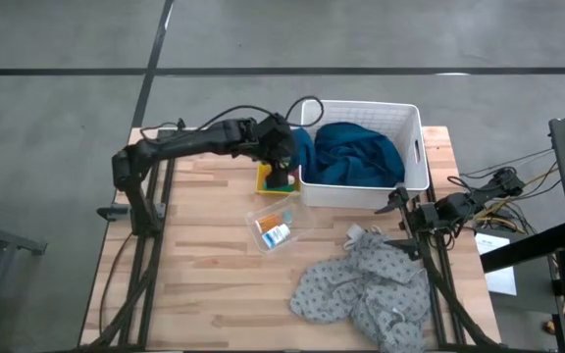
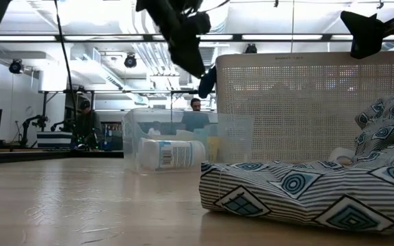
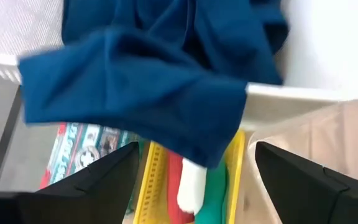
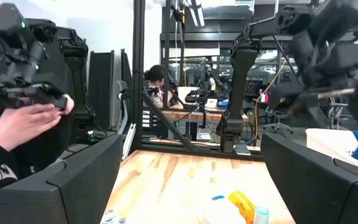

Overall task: Pick & Place Medicine items
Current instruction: Put the blue patient gown into the white bin

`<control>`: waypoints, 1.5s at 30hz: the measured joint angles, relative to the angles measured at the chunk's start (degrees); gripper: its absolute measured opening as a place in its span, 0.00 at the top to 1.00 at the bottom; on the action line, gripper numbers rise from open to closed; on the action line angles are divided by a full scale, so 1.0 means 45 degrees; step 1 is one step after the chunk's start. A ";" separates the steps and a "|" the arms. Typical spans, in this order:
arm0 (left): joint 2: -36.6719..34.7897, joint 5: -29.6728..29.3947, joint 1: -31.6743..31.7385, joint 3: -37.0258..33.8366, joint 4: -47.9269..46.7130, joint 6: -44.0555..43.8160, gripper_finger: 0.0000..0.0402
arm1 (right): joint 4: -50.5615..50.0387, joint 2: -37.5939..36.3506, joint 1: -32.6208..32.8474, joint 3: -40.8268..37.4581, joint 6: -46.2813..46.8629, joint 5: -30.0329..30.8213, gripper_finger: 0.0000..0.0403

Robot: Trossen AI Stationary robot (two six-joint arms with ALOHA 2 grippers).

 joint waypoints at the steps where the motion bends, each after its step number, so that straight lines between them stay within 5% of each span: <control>1: -0.0015 -0.0106 0.0000 -0.0197 0.0095 0.0006 0.20 | 0.0000 0.0000 -0.0002 -0.0002 0.0000 0.0005 0.06; 13: -0.0053 -0.1195 0.0010 -0.2961 0.3720 0.1064 0.20 | 0.0000 0.0000 -0.0002 0.0000 0.0002 0.0002 0.06; 25: -0.0062 -0.0844 -0.0015 -0.3159 0.4181 0.1149 0.23 | 0.0000 0.0000 -0.0002 0.0001 0.0000 0.0001 0.06; 45: -0.0112 -0.0949 -0.0019 -0.3159 0.4415 0.1269 0.87 | 0.0000 0.0000 -0.0002 0.0002 0.0000 0.0005 0.06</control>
